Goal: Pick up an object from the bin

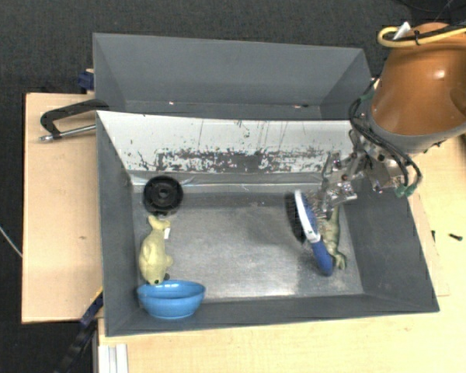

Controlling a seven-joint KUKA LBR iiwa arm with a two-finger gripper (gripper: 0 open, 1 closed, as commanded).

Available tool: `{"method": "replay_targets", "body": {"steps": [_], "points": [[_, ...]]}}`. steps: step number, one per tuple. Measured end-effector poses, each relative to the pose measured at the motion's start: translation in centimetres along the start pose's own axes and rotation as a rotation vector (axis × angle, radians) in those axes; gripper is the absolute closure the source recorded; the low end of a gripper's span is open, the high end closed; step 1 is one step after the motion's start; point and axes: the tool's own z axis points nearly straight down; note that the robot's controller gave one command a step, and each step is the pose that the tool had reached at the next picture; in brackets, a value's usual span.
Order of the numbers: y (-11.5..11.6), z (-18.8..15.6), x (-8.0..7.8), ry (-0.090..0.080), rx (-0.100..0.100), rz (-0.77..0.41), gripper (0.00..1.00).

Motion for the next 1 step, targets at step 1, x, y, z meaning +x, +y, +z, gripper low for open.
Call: {"method": "replay_targets", "body": {"steps": [1], "points": [[0.21,11.57,-0.16,0.019,-0.007,-0.152,1.00]]}}
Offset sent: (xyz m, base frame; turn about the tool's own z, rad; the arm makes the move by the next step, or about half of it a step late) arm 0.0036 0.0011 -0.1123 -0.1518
